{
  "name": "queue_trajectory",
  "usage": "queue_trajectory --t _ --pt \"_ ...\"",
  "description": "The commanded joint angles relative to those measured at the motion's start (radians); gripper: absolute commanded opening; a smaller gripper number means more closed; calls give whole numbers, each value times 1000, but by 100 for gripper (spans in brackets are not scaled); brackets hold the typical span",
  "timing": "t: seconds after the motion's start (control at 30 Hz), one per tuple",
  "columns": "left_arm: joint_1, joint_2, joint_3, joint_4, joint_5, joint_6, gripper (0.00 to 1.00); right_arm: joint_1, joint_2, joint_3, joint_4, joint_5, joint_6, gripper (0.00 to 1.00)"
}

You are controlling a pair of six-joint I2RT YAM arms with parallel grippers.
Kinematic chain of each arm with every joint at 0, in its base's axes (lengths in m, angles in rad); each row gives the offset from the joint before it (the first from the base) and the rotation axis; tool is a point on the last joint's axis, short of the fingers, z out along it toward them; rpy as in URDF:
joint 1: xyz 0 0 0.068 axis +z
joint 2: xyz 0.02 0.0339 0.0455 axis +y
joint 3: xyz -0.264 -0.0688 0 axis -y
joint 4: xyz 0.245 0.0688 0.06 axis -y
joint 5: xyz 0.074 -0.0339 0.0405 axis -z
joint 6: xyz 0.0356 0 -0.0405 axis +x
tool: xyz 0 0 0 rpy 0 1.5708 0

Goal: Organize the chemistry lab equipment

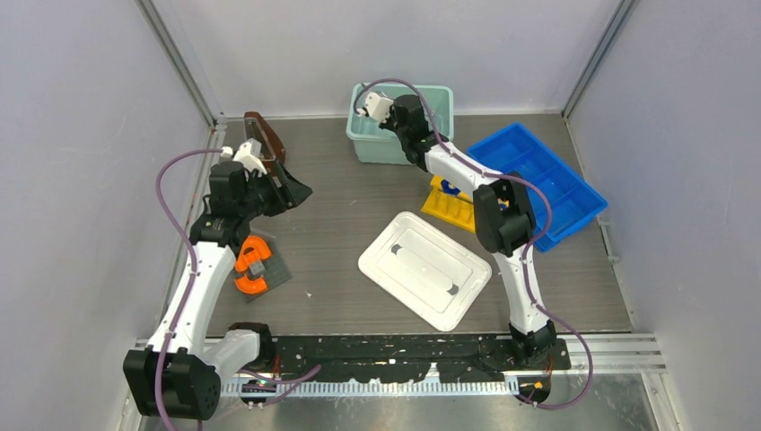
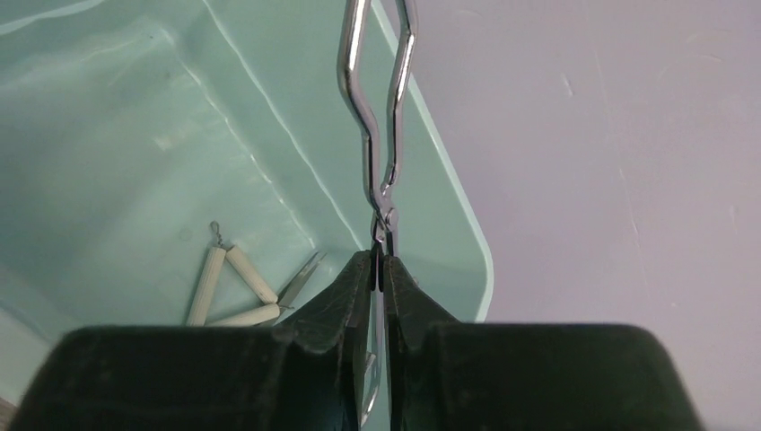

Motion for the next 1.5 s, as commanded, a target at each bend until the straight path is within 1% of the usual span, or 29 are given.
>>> queue_trajectory --t 0.0,0.17,0.27,0.37,0.47,0.57,0.7,0.8,0.87,0.9,1.0,1.03,1.13,1.17,1.23,1.3,1.37,1.4,1.47 --pt "3 -9 -2 -19 4 54 64 5 -5 103 -29 18 39 18" --pt "1 -12 3 -26 0 78 65 6 -10 115 -90 30 45 31" --pt "-3 -15 2 -26 -20 83 66 9 -24 109 -112 40 54 36" --pt "-3 -22 5 -43 -53 79 66 21 -61 93 -142 47 58 37" --pt "-3 -31 3 -61 -128 52 67 37 -115 77 -161 64 62 37" --pt "-2 -30 -1 -68 -205 13 70 75 -171 54 -176 114 69 37" --pt "-2 -9 4 -83 -298 -30 70 131 -296 -40 -183 143 133 38" --pt "-1 17 27 -121 -414 -39 68 182 -400 -126 -190 169 190 40" --pt "-2 24 37 -137 -490 -40 68 209 -459 -173 -198 180 271 41" --pt "-2 25 39 -140 -538 -49 68 217 -500 -202 -205 178 350 41" --pt "2 25 36 -153 -692 -113 68 266 -577 -260 -252 163 502 41" --pt "4 28 34 -152 -729 -129 68 276 -617 -294 -264 163 582 41" --pt "15 51 52 -142 -830 -107 67 316 -696 -366 -278 157 708 41" --pt "21 64 63 -145 -858 -103 66 323 -739 -396 -296 134 784 41" --pt "41 91 90 -150 -860 -109 64 327 -806 -441 -327 81 887 41" --pt "58 130 125 -164 -806 -125 61 327 -884 -507 -339 11 939 40" --pt "59 162 149 -177 -798 -141 59 327 -974 -591 -327 -32 960 39" --pt "59 176 157 -180 -807 -150 58 327 -1030 -620 -321 -26 986 39" --pt "98 199 167 -178 -812 -163 58 327 -1106 -687 -319 6 1038 41"
